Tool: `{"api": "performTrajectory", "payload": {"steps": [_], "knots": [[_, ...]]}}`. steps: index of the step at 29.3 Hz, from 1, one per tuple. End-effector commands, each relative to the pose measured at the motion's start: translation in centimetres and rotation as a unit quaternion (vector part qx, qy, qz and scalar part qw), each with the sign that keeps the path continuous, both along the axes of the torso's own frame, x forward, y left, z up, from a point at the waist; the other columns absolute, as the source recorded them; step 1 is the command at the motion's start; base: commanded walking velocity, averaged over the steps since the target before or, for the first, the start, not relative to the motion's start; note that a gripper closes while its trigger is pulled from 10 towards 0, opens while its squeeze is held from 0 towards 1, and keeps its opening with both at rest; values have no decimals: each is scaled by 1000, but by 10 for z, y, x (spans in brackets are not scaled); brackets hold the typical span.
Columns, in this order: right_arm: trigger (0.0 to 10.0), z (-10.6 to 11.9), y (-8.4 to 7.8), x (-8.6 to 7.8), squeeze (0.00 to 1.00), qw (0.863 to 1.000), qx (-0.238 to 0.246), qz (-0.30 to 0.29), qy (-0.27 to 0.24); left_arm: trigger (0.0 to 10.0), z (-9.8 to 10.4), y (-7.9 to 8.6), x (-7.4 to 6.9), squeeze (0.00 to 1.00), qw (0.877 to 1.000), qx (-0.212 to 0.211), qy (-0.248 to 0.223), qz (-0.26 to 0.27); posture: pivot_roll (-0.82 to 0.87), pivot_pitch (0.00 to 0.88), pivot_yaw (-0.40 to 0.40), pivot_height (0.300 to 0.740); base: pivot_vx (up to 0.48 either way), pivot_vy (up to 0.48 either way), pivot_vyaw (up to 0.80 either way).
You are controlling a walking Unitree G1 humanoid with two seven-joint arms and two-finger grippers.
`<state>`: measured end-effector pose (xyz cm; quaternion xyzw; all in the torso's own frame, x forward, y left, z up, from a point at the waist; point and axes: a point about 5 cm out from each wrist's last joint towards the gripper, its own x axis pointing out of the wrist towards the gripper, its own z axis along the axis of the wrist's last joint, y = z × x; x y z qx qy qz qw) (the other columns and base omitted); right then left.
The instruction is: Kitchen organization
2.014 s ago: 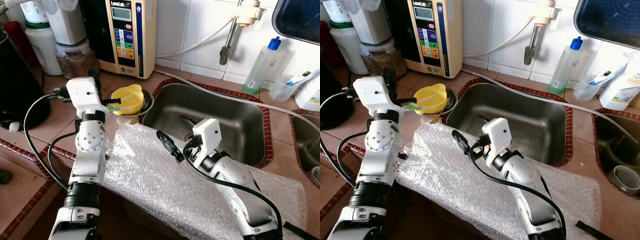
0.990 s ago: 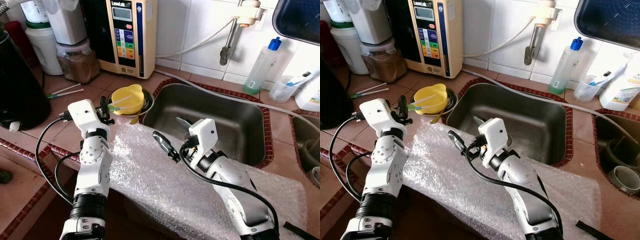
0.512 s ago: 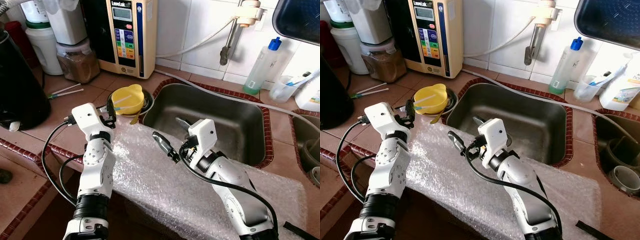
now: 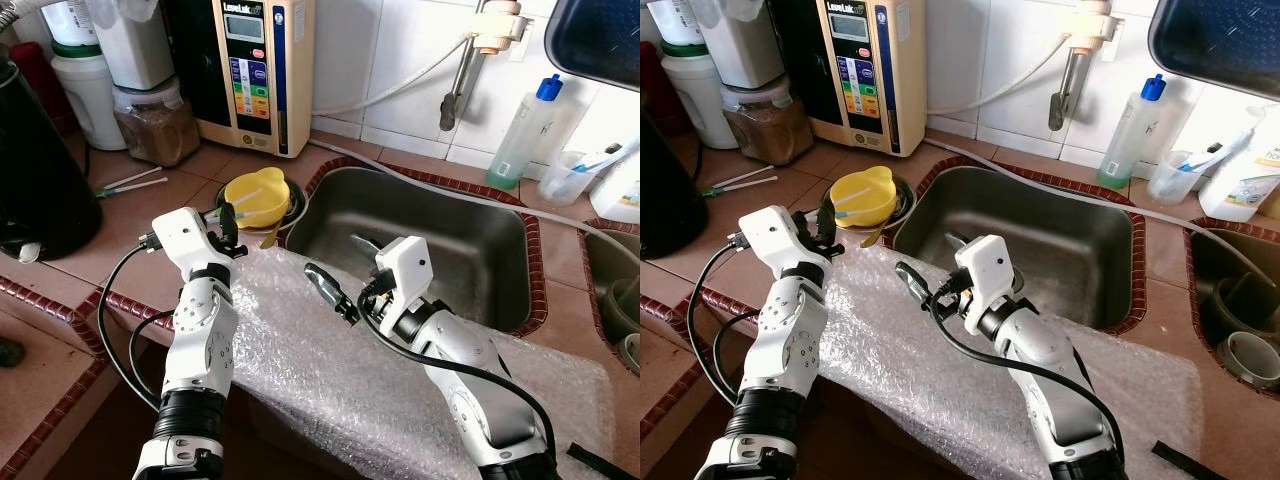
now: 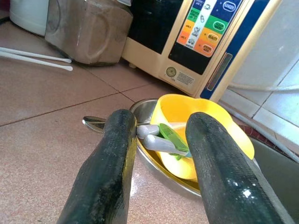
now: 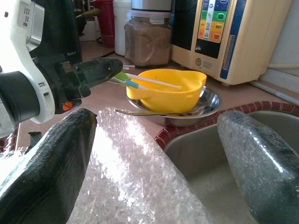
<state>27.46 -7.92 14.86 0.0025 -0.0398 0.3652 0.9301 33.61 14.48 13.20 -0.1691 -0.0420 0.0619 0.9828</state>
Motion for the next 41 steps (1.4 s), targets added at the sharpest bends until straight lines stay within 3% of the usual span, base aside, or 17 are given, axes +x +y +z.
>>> {"api": "performTrajectory", "payload": {"steps": [1,20,24,34,37,41], "knots": [[10000,1,1,0,0,1000,1,7,-2,0,1,-2,3,0,1000,1,3,-9,16,0,-24,740,0,0,0],[10000,3,2,-2,0,999,12,38,1,0,2,5,2,0,1000,7,5,20,17,0,-32,740,0,0,0],[10000,2,2,-2,0,999,13,39,2,0,11,3,3,0,999,37,-18,16,15,0,-33,740,0,0,0],[10000,2,3,-2,0,999,15,43,4,0,13,2,3,0,999,37,-22,16,15,0,-32,740,0,0,0],[10000,2,3,-2,0,999,15,42,4,0,17,1,3,0,998,54,-36,11,15,0,-31,740,0,0,0],[10000,2,3,-2,0,999,16,42,5,0,34,-10,1,0,990,107,-87,-14,17,0,-32,740,0,0,0]]}}
